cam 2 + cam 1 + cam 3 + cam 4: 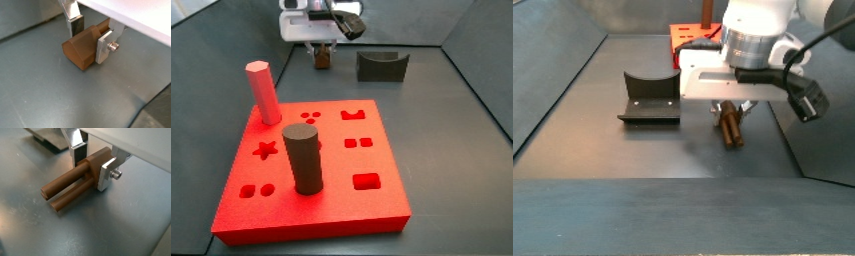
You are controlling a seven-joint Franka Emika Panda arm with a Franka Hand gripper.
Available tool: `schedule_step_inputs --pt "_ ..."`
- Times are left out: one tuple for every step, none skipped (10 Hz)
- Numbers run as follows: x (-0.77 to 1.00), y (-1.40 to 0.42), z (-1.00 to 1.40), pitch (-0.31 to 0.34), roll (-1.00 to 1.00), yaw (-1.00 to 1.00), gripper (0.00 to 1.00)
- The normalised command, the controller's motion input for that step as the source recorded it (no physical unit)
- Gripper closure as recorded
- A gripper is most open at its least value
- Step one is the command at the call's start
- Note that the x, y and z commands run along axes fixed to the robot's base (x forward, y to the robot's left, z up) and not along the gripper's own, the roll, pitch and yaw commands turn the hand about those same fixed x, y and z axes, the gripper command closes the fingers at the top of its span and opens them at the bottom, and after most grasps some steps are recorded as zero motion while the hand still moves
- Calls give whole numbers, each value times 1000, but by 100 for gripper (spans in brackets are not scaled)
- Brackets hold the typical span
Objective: Pick up the 3 prong object. Move up. Rotate the 3 prong object. Place the 3 prong object on the fixture. Regrasp the 3 prong object. Move to above the board. Insert the 3 prong object.
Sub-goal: Rotate the 3 prong object.
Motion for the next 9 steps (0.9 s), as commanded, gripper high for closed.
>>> schedule_step_inputs --pt "0 0 0 0 0 0 0" --pt "0 0 1000 0 0 0 0" --pt "-7 -3 1000 11 -4 0 0" --pt "-15 -5 1000 28 -16 1 0" --pt "-12 -4 1000 47 -37 3 0" --pt "-12 -5 1000 54 -54 5 0" --pt "-12 -4 1000 56 -64 6 0" --pt "-23 -3 1000 47 -88 5 0" --pt "-29 -2 1000 44 -98 3 0"
